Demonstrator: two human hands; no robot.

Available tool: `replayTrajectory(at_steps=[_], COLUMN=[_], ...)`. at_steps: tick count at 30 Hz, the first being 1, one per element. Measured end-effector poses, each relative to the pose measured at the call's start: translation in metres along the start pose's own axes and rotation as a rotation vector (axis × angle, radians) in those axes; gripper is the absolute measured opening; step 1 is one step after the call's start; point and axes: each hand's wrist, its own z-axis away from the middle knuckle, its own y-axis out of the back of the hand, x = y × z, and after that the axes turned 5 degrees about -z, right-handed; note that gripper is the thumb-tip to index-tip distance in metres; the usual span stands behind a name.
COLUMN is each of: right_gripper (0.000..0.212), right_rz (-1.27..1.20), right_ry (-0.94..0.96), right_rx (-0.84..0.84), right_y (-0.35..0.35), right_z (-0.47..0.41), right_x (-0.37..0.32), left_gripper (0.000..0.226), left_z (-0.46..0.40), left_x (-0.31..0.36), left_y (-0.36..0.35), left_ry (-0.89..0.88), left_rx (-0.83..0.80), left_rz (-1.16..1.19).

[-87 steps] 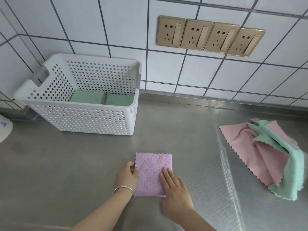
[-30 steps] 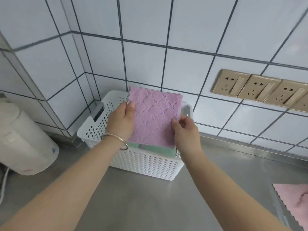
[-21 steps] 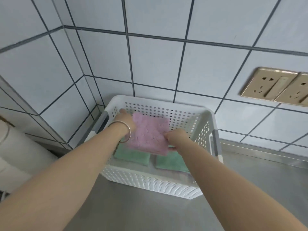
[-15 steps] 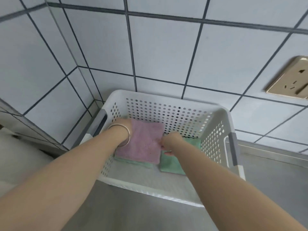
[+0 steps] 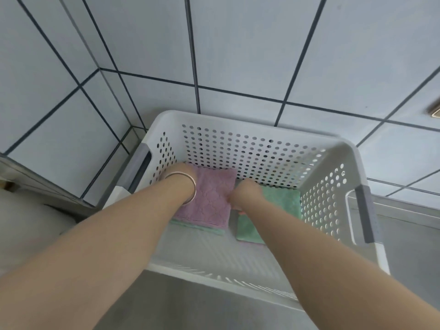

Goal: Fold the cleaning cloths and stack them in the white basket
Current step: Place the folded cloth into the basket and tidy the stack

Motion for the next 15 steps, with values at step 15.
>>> replayTrajectory(at_steps=[15], right_gripper=[0.081], right_rz=[0.842], right_ry=[0.527], right_rx=[-0.119], right_y=[-0.021], right_z=[-0.001], right_x=[0.01], left_gripper=[0.069], left_z=[0.017], left_x=[0.015], left_y=[-0.025], left_ry=[-0.361], left_rx=[0.039], left_rz=[-0.492])
